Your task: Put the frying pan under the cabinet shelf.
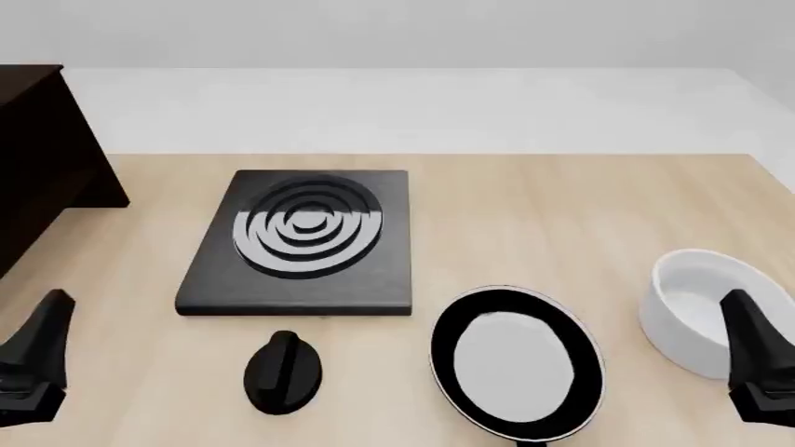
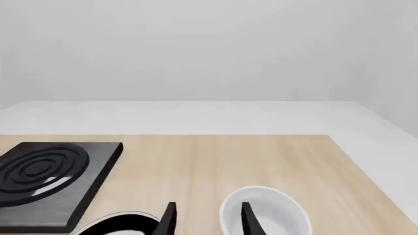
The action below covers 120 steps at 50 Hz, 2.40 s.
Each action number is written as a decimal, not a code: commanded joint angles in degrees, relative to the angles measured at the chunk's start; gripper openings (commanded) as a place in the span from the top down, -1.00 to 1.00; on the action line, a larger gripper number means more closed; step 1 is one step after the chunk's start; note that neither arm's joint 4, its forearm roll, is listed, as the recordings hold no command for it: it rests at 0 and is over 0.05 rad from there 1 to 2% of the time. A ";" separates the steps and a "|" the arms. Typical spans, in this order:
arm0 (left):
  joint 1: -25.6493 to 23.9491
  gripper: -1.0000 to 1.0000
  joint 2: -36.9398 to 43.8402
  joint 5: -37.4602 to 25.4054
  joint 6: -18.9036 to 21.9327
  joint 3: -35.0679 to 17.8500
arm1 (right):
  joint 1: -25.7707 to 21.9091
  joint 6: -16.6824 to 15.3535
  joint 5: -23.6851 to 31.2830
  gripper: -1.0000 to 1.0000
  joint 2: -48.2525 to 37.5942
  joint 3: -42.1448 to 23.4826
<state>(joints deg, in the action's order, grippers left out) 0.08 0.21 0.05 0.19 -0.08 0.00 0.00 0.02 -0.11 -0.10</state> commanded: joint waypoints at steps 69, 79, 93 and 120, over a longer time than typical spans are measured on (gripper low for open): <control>-27.58 -1.00 60.89 -1.41 19.50 -49.42 | -0.03 -0.06 5.14 -1.00 0.11 -5.05; -34.85 -1.00 63.08 -9.58 28.68 -54.39 | -0.03 -0.08 5.14 -1.00 0.11 -5.05; -47.56 -1.00 62.63 -17.43 37.87 -55.33 | -0.03 -0.09 5.14 -1.00 0.11 -5.05; -61.41 -1.00 59.79 -16.23 56.59 -42.09 | -0.03 -0.08 5.16 -1.00 0.11 -5.05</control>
<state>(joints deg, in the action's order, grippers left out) -57.11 60.36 -15.63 52.03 -45.71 -0.03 -0.08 5.16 -0.01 -5.15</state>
